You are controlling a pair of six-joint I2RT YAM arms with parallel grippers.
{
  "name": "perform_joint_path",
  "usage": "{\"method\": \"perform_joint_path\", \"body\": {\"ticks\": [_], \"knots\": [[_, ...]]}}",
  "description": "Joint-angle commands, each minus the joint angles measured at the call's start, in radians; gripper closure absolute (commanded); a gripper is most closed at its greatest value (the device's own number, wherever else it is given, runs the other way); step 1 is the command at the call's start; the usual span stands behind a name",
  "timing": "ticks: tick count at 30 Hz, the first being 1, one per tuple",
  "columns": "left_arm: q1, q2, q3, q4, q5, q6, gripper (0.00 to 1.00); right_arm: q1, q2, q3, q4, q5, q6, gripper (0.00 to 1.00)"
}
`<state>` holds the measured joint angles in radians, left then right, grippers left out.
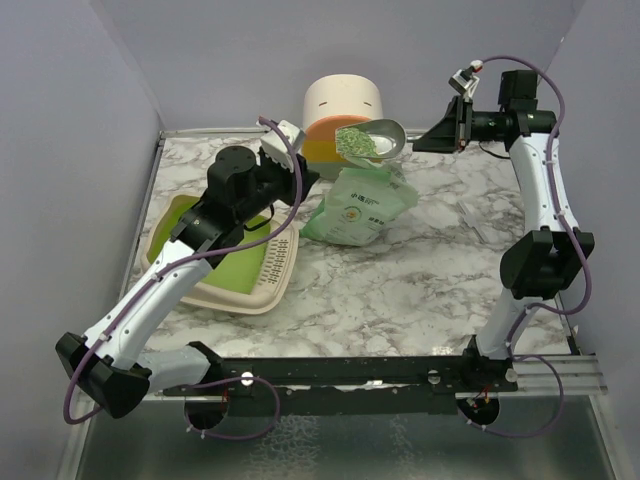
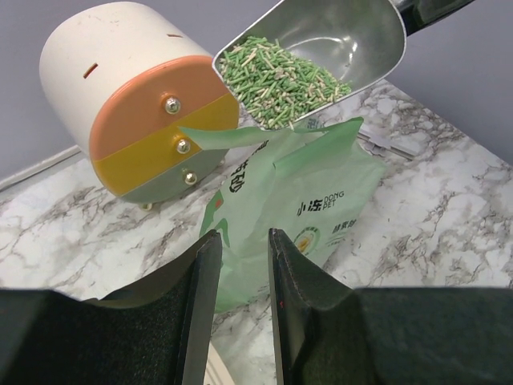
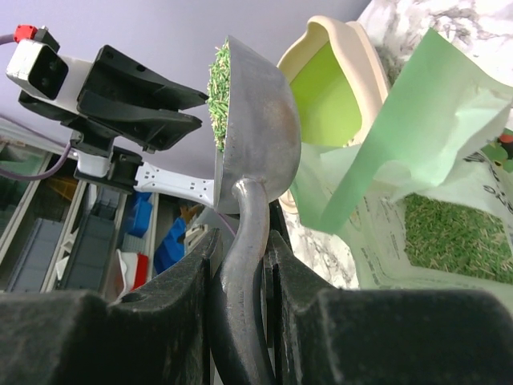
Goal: Fill the litter box with clean litter
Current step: Pour the cat litter into the litter box.
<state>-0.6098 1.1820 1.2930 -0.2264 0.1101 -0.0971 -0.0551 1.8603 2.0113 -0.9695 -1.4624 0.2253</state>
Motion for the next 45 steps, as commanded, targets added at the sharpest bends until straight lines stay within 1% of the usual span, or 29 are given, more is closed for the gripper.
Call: {"method": "perform_joint_path", "body": {"ticks": [1,7,18,28,35,45], "knots": [[0.002,-0.046,-0.009,0.000,-0.013,-0.016,0.67,0.050,0.021,0.041,0.153,-0.066,0.131,0.99],[0.001,-0.056,-0.011,-0.039,0.013,-0.011,0.69,0.103,0.034,0.040,0.265,-0.072,0.233,0.99],[0.001,-0.078,-0.045,-0.063,0.054,-0.005,0.70,0.185,0.068,0.041,0.428,-0.079,0.348,0.99],[-0.001,-0.108,-0.063,-0.073,0.095,-0.007,0.71,0.258,0.119,0.067,0.515,-0.077,0.411,0.99],[-0.004,-0.115,-0.067,-0.088,0.144,-0.001,0.71,0.312,0.152,0.075,0.619,-0.079,0.489,0.99],[-0.013,-0.145,-0.080,-0.080,0.177,0.003,0.71,0.394,0.213,0.096,0.702,-0.084,0.537,0.99]]}}
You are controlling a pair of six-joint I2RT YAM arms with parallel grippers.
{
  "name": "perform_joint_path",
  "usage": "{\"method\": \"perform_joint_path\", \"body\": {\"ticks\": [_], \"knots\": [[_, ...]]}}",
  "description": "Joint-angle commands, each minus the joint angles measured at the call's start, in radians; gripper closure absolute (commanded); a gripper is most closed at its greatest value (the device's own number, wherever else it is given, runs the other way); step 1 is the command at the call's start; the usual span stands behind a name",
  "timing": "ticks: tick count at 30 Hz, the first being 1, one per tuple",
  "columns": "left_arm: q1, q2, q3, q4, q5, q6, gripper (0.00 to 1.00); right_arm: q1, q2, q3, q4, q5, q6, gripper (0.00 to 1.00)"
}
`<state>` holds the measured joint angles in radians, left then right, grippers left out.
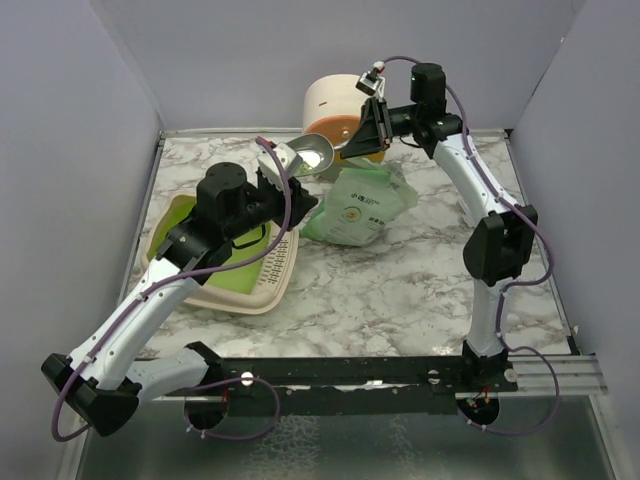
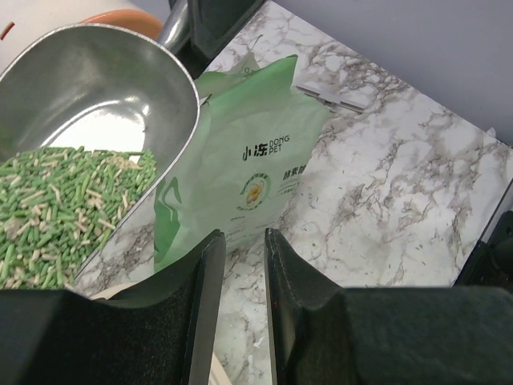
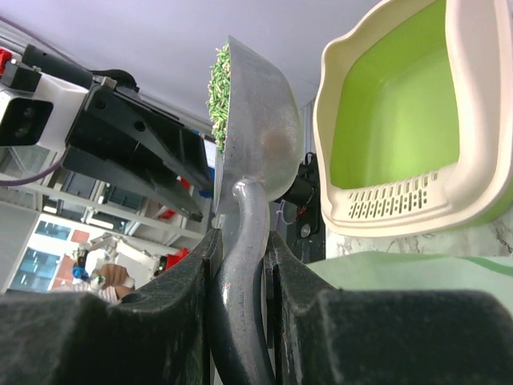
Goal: Fill the litter box with clean litter
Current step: Pour the cat litter into the litter box.
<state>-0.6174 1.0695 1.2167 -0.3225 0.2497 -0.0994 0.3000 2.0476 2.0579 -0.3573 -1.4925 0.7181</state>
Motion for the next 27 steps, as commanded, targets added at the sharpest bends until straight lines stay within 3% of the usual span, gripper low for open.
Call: {"method": "perform_joint_path", "body": {"ticks": [1,27], "knots": [[-0.005,-0.033,-0.003,0.016,0.038,0.005,0.71,0.046,0.034,0.052,0.095,-0.055,0.046,0.99],[-0.007,-0.037,-0.015,0.025,0.021,0.007,0.71,0.235,0.222,0.136,0.154,-0.032,0.041,0.99]]}}
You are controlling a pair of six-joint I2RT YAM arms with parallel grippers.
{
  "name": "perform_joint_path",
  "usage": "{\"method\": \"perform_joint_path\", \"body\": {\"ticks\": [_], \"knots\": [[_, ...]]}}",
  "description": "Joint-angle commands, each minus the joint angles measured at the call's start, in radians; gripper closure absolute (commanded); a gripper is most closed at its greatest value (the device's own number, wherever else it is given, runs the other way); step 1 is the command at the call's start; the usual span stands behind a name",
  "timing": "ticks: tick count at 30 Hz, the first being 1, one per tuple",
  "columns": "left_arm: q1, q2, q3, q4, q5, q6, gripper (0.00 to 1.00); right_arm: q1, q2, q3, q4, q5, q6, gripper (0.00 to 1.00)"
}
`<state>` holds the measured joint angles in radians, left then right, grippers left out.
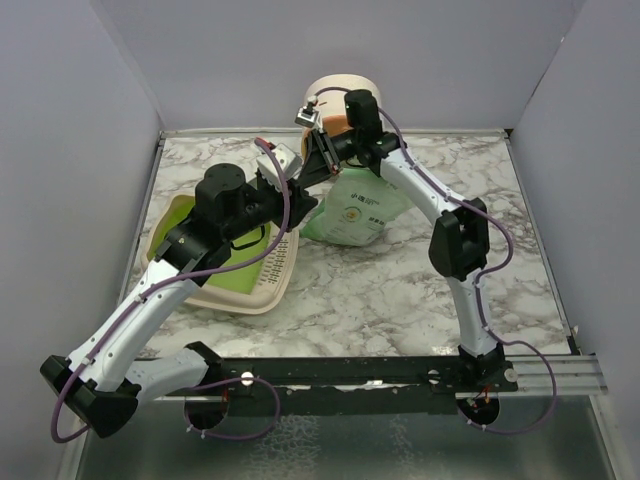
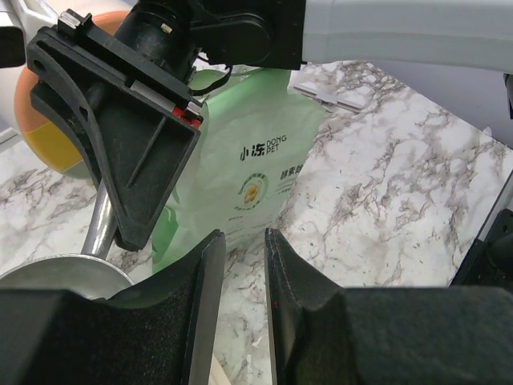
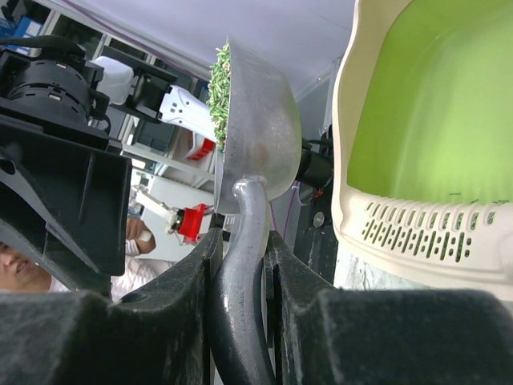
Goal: Fill the litter box with clean litter
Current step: Pour the cat litter into the litter box.
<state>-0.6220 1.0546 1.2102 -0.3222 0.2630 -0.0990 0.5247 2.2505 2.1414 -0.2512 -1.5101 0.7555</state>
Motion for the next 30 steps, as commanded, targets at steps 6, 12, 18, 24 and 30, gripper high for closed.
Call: {"method": "perform_joint_path", "body": {"ticks": [6,12,18,24,30], "knots": [[-0.003,-0.023,-0.004,0.032,-0.013,0.009,0.71,0.020,0.016,0.098,-0.034,0.045,-0.076,0.99],[-0.003,-0.027,0.004,0.040,-0.021,0.006,0.71,0.038,0.023,0.160,-0.228,0.148,-0.258,0.99],[-0.003,-0.039,-0.001,0.038,-0.022,0.004,0.71,0.074,0.018,0.192,-0.350,0.226,-0.373,0.99],[-0.004,-0.050,-0.009,0.038,-0.024,0.002,0.71,0.100,0.013,0.202,-0.423,0.300,-0.457,0.99],[-0.003,-0.061,-0.020,0.039,-0.026,-0.002,0.71,0.109,0.005,0.209,-0.472,0.364,-0.515,0.99]]}}
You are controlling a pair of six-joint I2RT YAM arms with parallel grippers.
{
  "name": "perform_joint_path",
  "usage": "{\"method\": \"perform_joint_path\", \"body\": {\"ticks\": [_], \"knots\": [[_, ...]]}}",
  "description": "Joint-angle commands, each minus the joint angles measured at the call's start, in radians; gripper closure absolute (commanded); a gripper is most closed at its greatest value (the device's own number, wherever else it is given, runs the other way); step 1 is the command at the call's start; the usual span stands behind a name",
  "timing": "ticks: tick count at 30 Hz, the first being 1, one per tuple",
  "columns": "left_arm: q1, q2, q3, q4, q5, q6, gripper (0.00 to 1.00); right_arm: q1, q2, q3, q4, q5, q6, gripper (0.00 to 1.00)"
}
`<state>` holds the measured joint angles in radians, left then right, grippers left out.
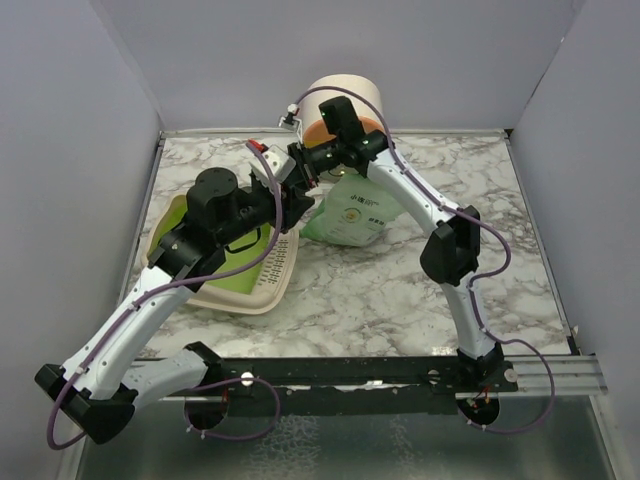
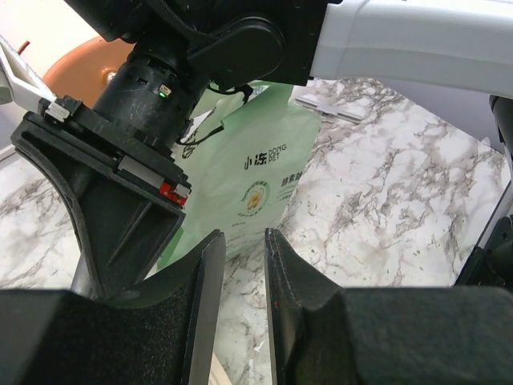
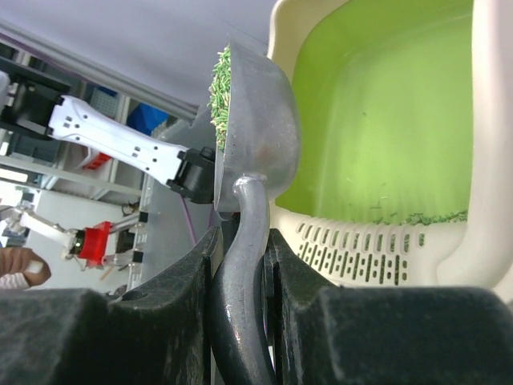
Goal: Fill the litter box with clean litter
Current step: Pour the cat litter into the litter box.
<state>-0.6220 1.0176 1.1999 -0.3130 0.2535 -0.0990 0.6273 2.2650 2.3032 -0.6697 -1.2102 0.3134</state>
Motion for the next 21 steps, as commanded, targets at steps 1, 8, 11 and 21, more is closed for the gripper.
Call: {"method": "perform_joint_path", "body": {"ticks": [1,8,11,21], "knots": [[-0.003,-0.026,-0.011,0.031,-0.017,-0.002,0.71,0.010,-0.010,0.052,-0.063,0.083,-0.086,0.99],[-0.003,-0.037,-0.017,0.031,-0.019,-0.008,0.71,0.037,-0.019,0.103,-0.145,0.246,-0.196,0.99],[-0.003,-0.045,-0.025,0.030,-0.022,-0.011,0.71,0.049,-0.026,0.112,-0.161,0.283,-0.225,0.99],[-0.004,-0.070,-0.045,0.033,-0.030,-0.013,0.71,0.100,-0.065,0.107,-0.187,0.373,-0.287,0.99]]}}
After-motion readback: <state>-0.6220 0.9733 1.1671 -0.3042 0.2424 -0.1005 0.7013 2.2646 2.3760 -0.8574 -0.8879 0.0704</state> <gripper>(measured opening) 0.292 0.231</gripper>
